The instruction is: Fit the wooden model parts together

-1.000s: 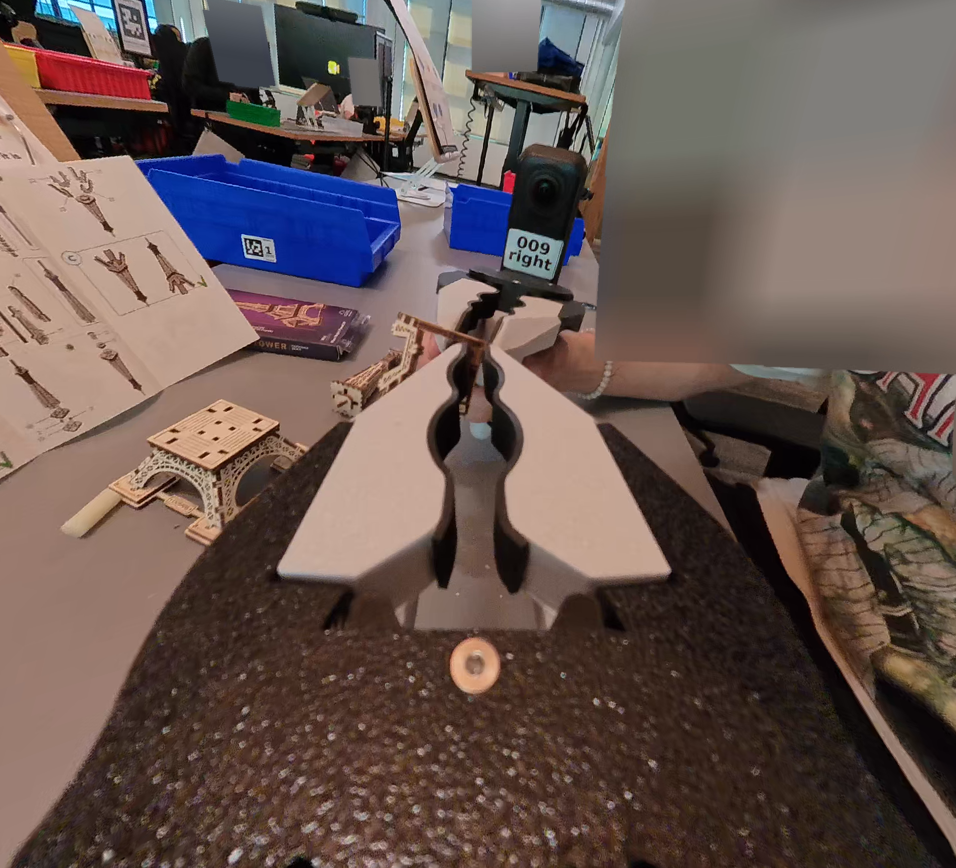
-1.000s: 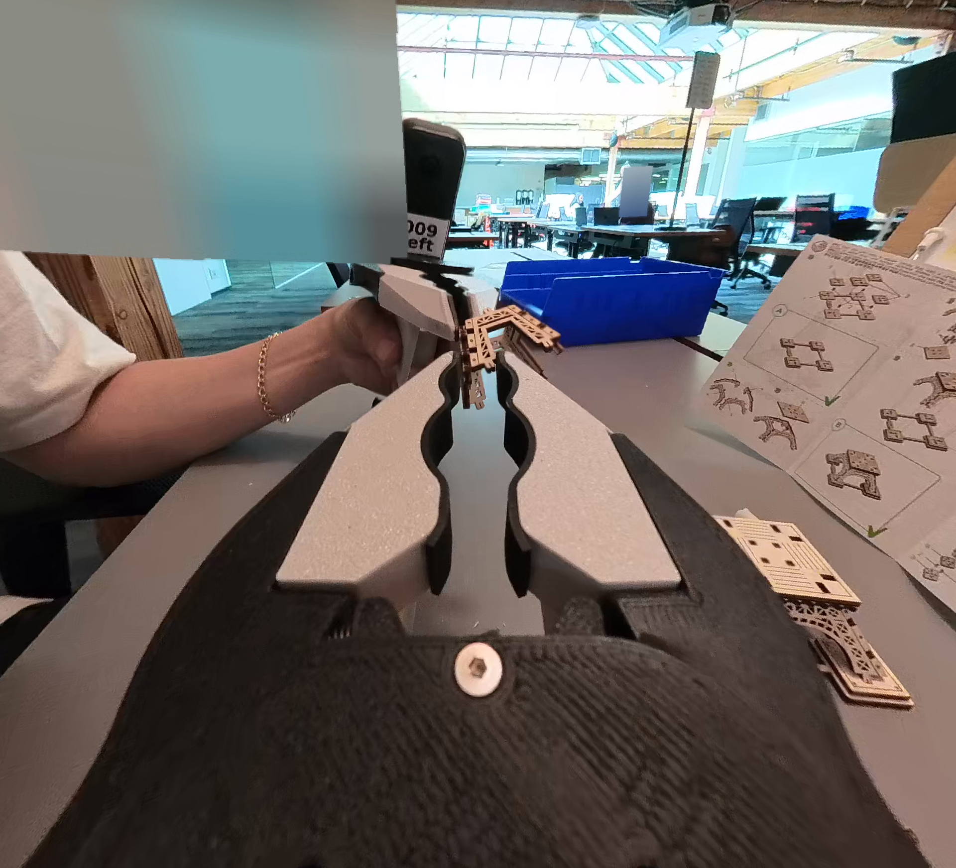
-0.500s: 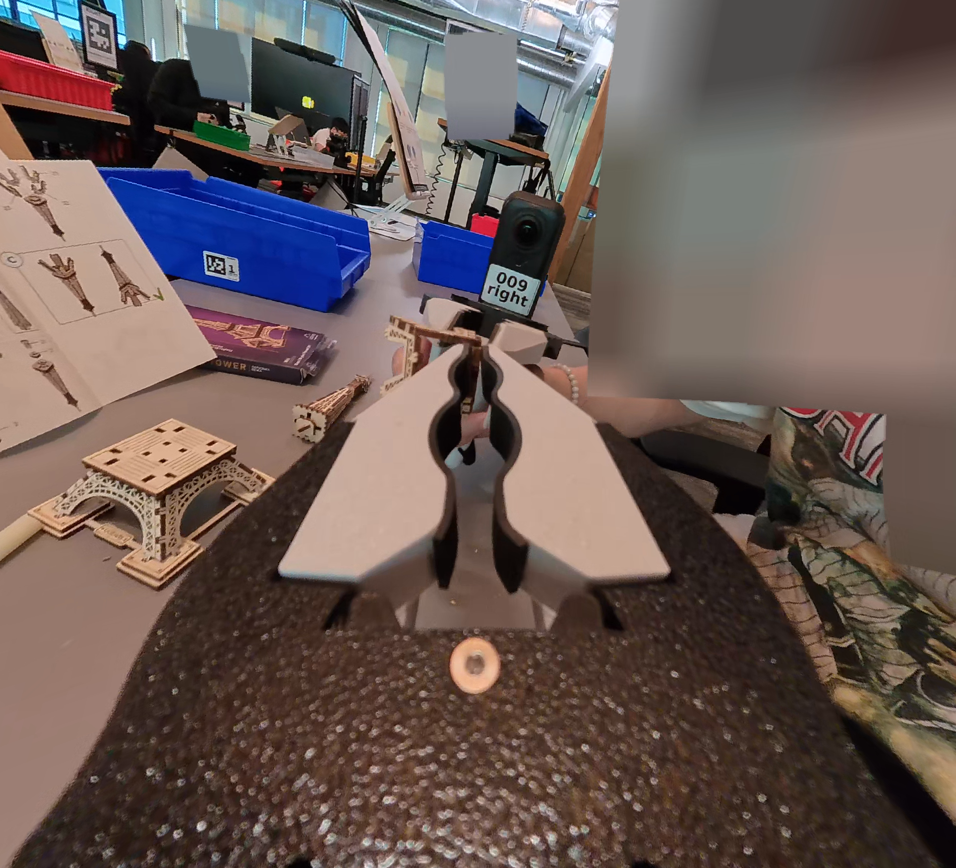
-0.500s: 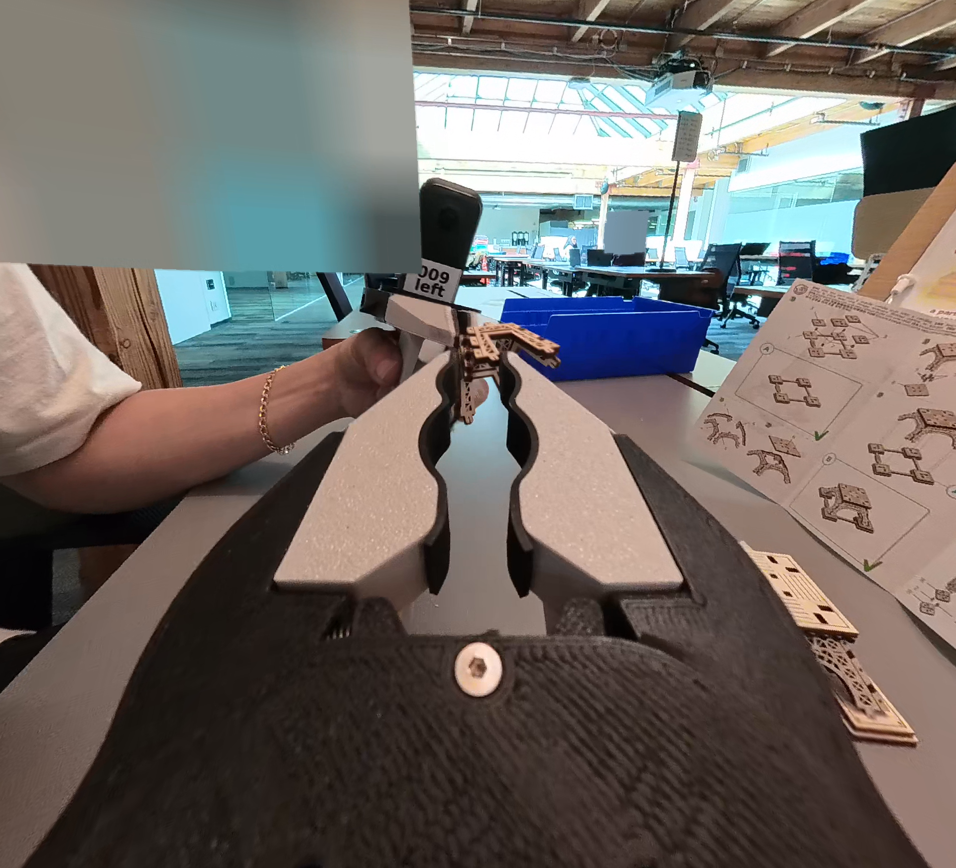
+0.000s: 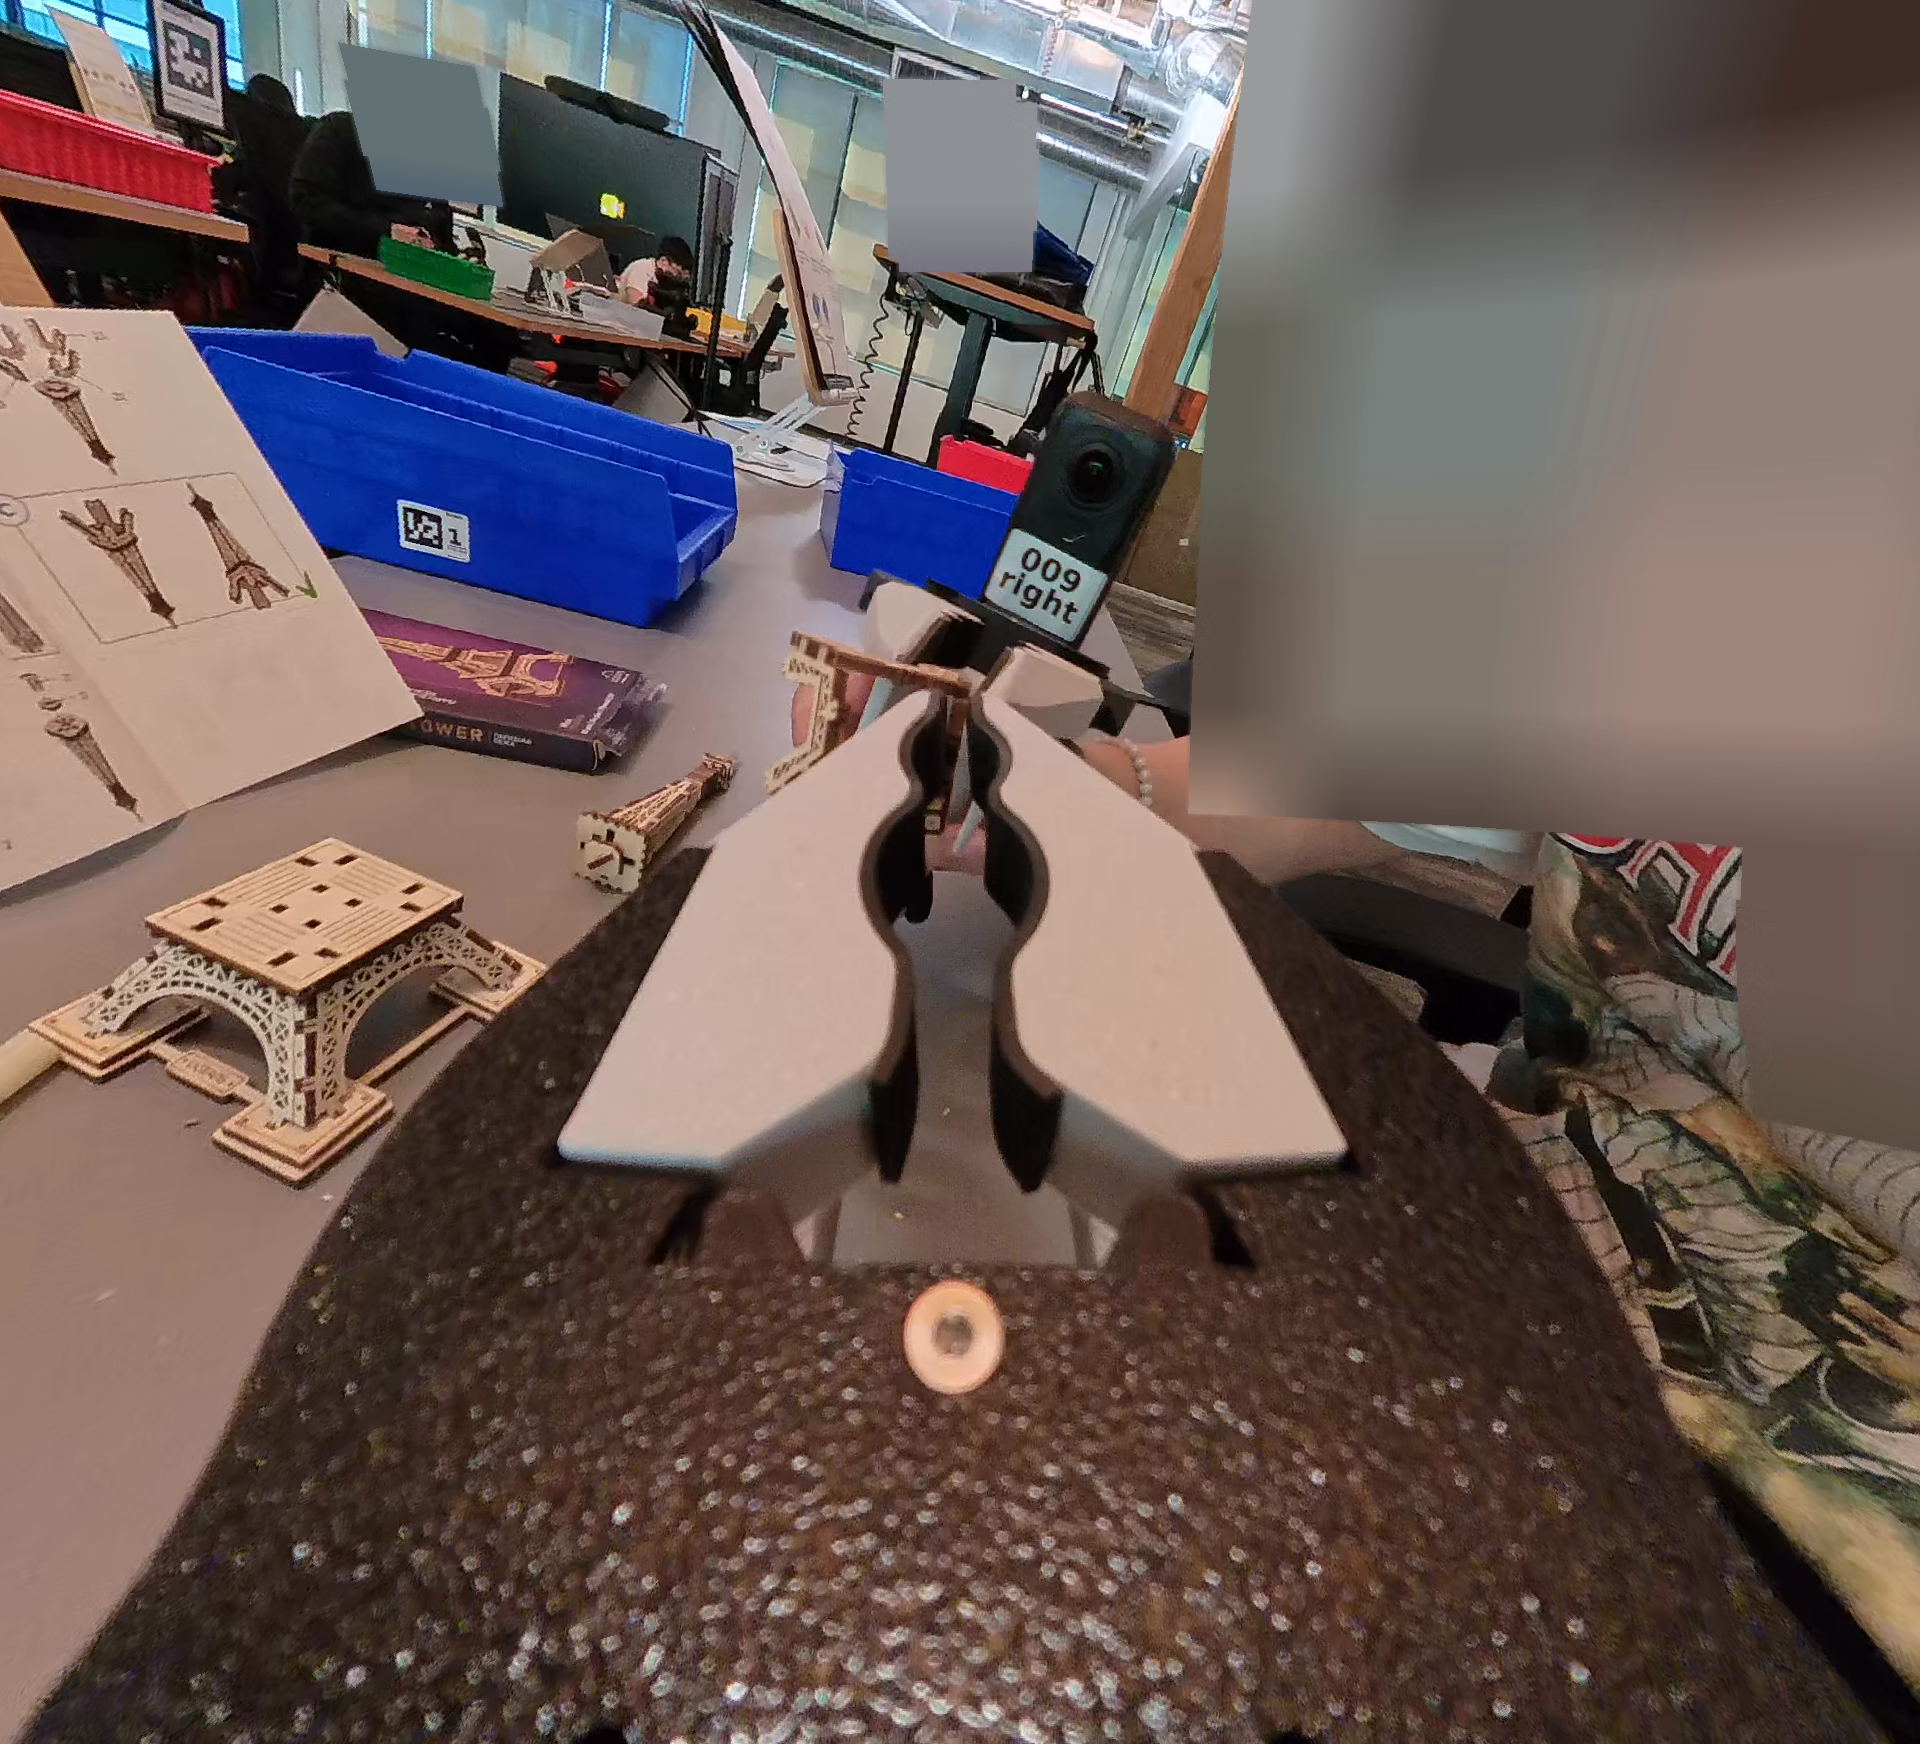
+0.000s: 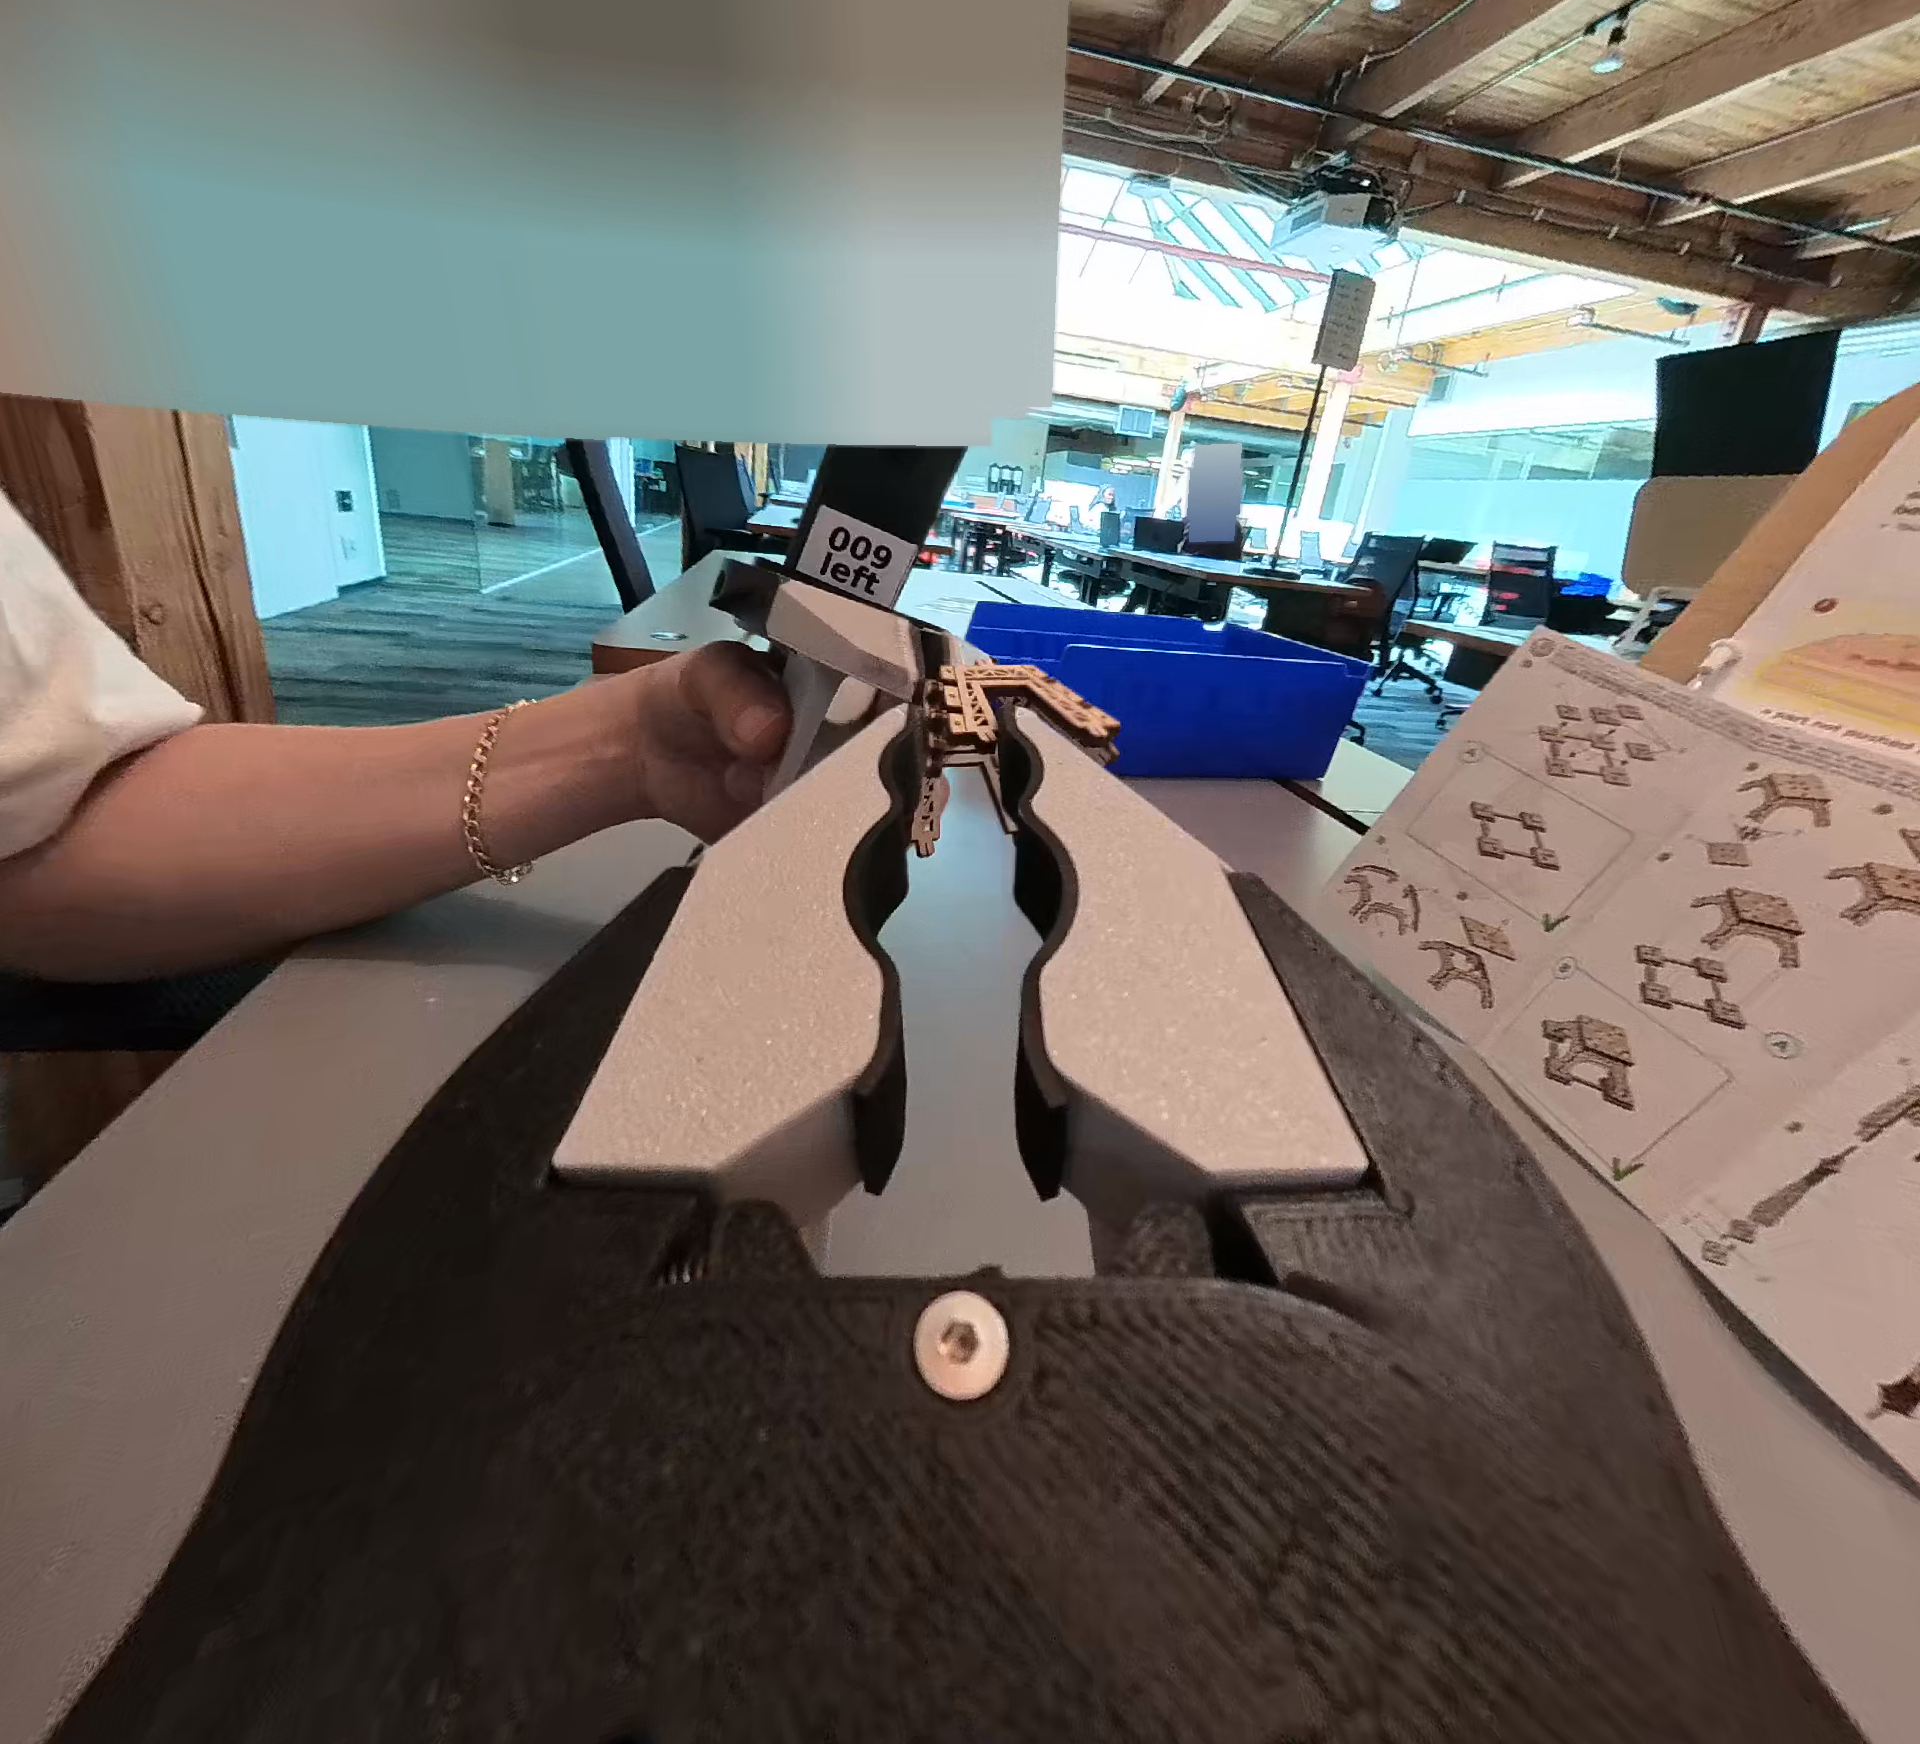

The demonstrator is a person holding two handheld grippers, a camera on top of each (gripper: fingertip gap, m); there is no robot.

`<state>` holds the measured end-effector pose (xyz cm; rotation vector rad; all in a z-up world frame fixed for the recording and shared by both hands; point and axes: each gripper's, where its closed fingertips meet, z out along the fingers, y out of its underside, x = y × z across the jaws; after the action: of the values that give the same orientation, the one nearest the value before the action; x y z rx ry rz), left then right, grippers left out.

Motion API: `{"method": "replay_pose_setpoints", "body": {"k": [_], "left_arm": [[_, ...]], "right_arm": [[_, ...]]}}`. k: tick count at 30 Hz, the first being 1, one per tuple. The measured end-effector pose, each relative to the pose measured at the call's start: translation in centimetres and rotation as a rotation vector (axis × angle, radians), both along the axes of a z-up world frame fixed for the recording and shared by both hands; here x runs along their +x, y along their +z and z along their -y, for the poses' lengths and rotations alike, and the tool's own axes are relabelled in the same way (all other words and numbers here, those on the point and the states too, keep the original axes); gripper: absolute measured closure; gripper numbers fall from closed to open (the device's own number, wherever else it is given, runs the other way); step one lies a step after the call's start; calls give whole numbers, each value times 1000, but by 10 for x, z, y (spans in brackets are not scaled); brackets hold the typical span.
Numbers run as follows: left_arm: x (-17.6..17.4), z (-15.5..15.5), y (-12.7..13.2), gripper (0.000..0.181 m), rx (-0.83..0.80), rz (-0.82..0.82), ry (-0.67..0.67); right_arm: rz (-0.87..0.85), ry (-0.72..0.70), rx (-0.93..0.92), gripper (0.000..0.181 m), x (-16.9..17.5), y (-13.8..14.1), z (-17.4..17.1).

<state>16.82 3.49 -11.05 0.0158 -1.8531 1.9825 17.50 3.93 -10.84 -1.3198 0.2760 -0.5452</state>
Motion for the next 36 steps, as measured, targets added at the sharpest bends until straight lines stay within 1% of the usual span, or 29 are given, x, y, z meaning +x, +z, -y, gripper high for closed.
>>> {"method": "replay_pose_setpoints", "body": {"k": [5, 8, 11, 13, 15, 18, 20, 22, 24, 26, 30, 36], "left_arm": [[4, 1, 0, 179, 4, -33, 15], [8, 2, -2, 178, 11, -39, 39], [10, 3, -3, 177, 19, 25, 78], [13, 4, -7, 177, 45, 122, 128], [16, 3, -12, 172, 92, 265, 187], [25, 0, -16, 163, 175, 549, 314], [32, -1, -14, 152, 214, 752, 417], [31, 0, -13, 149, 242, 933, 463], [28, 3, -13, 149, 259, 1058, 490], [25, 5, -15, 151, 285, 1117, 486], [25, 5, -17, 162, 314, 1177, 488], [26, 5, -18, 166, 336, 1201, 490]], "right_arm": [[37, -53, -43, 170, 3, 0, 1], [27, -74, -42, 171, 6, -2, 2], [-21, -52, -13, 171, 8, -2, 3], [-72, -35, 7, 171, 11, -5, 4], [-138, -27, 56, 171, 16, -6, 8], [-248, -8, 117, 171, 23, -10, 13], [-307, 41, 145, 171, 22, -12, 11], [-337, 50, 164, 171, 22, -13, 9], [-350, 70, 154, 171, 20, -15, 5], [-359, 86, 160, 171, 18, -13, 3], [-353, 86, 134, 171, 17, -15, 1], [-309, 53, 78, 171, 16, -16, 0]]}}
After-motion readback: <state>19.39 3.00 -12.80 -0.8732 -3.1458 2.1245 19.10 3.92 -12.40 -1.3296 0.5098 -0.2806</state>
